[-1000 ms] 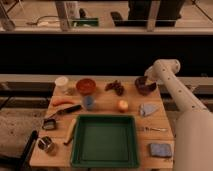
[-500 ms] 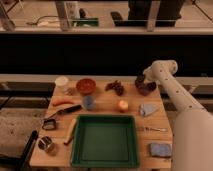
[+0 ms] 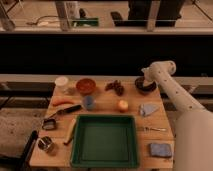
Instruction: Place eraser in purple bowl
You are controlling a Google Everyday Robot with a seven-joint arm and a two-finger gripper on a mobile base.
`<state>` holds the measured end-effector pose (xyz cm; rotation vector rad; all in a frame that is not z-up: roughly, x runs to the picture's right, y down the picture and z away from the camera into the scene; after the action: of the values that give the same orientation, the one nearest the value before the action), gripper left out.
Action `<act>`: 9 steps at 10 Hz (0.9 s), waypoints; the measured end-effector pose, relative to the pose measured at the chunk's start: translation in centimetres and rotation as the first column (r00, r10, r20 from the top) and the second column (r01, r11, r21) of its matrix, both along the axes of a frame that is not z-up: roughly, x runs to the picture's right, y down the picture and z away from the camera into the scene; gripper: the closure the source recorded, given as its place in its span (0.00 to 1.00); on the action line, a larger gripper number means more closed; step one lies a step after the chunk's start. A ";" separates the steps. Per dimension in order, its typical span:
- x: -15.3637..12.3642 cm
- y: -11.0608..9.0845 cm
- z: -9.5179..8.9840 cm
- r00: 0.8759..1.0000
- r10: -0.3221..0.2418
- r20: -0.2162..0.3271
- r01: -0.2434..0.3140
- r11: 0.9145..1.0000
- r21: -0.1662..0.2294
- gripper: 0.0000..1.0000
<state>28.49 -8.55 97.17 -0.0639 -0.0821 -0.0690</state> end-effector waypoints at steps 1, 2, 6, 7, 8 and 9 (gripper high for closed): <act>-0.2 0.0 -0.1 1.000 -0.002 -0.001 0.002 1.000 0.002 0.20; -0.3 0.0 -0.2 1.000 -0.002 -0.002 0.002 1.000 0.004 0.20; -1.4 -0.8 -2.2 1.000 -0.020 -0.012 0.020 0.999 0.038 0.20; -1.7 -1.2 -3.2 1.000 -0.026 -0.015 0.027 0.998 0.050 0.20; -1.8 -1.3 -3.9 0.999 -0.029 -0.020 0.030 0.998 0.056 0.20; -2.0 -1.4 -4.8 0.999 -0.031 -0.024 0.033 0.998 0.061 0.20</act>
<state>26.48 -9.99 92.42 -0.0043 -0.0556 -0.1028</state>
